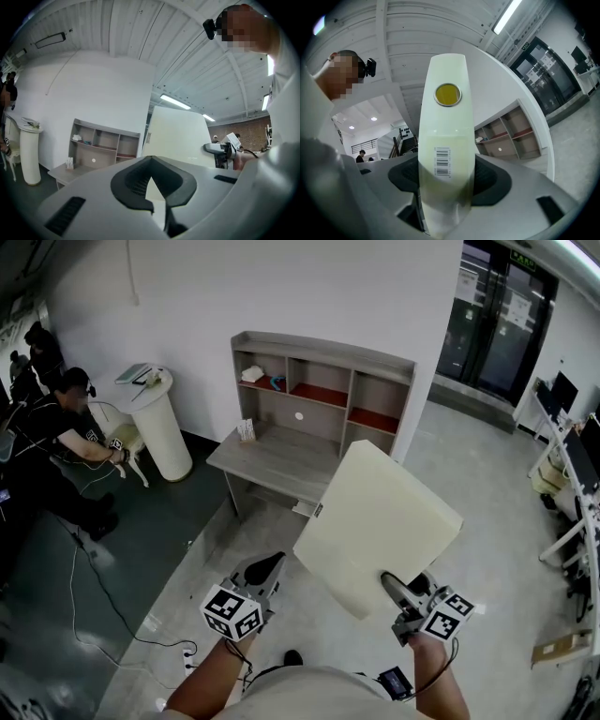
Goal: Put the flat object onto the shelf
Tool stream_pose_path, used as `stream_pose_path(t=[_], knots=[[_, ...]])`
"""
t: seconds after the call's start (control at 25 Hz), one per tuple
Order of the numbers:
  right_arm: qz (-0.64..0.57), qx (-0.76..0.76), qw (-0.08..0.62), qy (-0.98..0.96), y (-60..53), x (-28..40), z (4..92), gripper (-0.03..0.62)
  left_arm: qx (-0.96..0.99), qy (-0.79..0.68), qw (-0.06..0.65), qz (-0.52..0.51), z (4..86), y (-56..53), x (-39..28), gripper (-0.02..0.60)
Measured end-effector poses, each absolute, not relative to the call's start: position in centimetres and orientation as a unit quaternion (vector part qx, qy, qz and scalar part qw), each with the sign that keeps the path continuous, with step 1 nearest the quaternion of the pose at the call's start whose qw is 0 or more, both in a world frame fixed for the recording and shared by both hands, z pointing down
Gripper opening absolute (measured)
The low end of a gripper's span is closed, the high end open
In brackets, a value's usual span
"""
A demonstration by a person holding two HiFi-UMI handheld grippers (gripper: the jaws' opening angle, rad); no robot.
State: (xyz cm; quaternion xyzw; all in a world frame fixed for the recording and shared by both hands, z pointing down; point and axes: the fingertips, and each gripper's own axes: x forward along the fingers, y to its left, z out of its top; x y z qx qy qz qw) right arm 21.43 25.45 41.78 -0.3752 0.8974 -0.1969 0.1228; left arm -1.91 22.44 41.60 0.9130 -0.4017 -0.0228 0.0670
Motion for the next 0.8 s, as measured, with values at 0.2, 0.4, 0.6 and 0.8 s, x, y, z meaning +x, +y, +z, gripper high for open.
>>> stream_pose_path(t=[0.2,0.4,0.6,0.8], knots=[[-0.202,-0.386,0.122,0.892,23.0,18.8,42.1,0.287,0.917,-0.394,0.063,-0.019,41.5,19.4,-4.8,0.014],[-0.202,-0.384,0.117,0.893,20.8,17.1,42.3,0.287,0.916,-0.395,0.065,-0.019,41.7,16.8,-6.3,0.014],[-0.205,-0.385,0.114,0.893,18.9,17.3,42.9,0.287,0.917,-0.393,0.067,-0.017,42.2,14.8,-5.9,0.014],[-0.206,-0.384,0.120,0.892,16.0,18.4,43.2,0.287,0.917,-0.394,0.066,-0.014,42.4,12.4,-4.9,0.015]])
